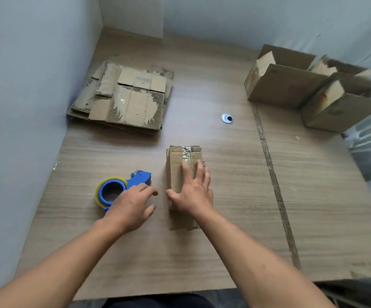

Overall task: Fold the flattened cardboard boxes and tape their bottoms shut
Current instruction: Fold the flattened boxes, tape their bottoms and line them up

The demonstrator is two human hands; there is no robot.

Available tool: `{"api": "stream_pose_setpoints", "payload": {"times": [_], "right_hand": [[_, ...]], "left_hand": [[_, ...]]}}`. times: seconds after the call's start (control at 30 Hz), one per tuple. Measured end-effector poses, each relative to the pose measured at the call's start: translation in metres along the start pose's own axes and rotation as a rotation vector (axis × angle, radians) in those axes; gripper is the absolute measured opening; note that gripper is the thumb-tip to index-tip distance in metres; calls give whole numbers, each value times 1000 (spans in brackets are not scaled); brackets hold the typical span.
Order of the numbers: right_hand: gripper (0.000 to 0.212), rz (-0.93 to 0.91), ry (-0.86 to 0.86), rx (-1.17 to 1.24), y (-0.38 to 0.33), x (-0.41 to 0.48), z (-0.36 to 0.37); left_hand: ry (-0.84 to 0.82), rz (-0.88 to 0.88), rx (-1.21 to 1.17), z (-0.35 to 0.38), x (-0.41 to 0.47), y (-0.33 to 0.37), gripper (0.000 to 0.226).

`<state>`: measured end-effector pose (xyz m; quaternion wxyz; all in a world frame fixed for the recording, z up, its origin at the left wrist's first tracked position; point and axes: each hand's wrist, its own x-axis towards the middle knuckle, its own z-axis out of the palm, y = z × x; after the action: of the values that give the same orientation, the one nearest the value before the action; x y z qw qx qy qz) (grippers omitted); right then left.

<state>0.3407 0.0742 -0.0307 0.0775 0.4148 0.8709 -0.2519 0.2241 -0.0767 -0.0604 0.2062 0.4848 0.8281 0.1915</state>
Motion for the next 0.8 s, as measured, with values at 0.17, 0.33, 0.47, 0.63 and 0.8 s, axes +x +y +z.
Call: {"api": "stream_pose_setpoints", "payload": {"times": [0.17, 0.33, 0.47, 0.63, 0.8], "right_hand": [[111, -220, -200, -274, 30, -1, -27], [110, -241, -254, -267, 53, -7, -40], [98, -207, -257, -263, 42, -2, -44], [95, -320, -251, -442, 58, -2, -56], [96, -490, -358, -554, 79, -10, -66]], "left_hand": [[140, -78, 113, -26, -6, -11, 36], [36, -131, 106, -35, -15, -15, 48], [49, -25, 14, -41, -7, 7, 48], [39, 66, -49, -41, 20, 39, 50], [-42, 74, -40, -26, 41, 57, 61]]}}
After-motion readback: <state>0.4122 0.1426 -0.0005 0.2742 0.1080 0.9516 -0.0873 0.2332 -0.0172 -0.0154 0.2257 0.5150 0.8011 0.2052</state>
